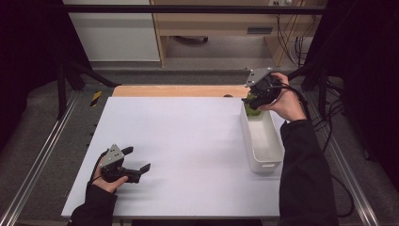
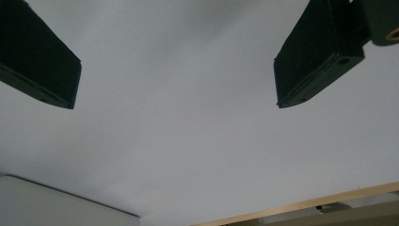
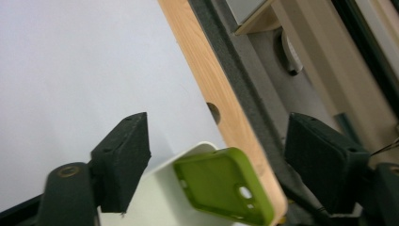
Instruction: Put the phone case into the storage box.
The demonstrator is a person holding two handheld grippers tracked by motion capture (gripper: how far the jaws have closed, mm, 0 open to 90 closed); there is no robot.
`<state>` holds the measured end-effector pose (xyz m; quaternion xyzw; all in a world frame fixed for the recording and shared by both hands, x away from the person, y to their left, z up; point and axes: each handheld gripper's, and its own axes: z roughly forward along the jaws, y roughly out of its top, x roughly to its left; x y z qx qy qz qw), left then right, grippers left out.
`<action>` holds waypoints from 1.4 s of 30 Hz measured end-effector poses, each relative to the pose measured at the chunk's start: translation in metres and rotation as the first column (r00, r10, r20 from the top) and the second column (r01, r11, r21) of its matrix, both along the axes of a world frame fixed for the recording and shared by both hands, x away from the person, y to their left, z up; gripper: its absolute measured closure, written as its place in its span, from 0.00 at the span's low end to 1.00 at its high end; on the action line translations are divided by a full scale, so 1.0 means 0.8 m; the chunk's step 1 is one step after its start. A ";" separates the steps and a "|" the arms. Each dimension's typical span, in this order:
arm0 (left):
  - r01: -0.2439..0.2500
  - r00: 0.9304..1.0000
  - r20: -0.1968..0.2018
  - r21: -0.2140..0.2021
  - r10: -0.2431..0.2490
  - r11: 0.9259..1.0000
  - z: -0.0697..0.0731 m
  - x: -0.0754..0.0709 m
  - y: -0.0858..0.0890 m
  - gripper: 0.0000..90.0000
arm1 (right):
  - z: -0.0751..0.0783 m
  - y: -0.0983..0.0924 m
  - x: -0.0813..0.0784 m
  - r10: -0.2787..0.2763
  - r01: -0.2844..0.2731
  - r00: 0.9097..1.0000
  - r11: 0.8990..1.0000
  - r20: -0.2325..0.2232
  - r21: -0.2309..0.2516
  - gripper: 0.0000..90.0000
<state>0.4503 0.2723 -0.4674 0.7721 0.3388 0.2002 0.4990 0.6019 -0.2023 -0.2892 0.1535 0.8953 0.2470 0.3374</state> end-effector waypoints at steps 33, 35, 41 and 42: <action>0.013 1.000 0.021 -0.015 -0.012 1.000 0.006 -0.003 0.001 0.00 | -0.042 -0.009 -0.130 -0.046 0.096 0.994 0.795 -0.098 0.599 0.02; 0.014 1.000 0.022 -0.014 -0.014 1.000 0.006 -0.003 0.000 0.00 | -0.050 -0.014 -0.138 -0.046 0.100 0.994 0.781 -0.103 0.617 0.01; 0.020 0.999 0.025 -0.018 -0.020 1.000 0.007 -0.004 0.000 0.00 | -0.070 -0.032 -0.159 -0.033 0.091 0.995 0.730 -0.097 0.677 0.01; 0.021 0.999 0.026 -0.018 -0.021 1.000 0.007 -0.004 -0.001 0.00 | -0.074 -0.035 -0.163 -0.031 0.088 0.995 0.721 -0.094 0.688 0.01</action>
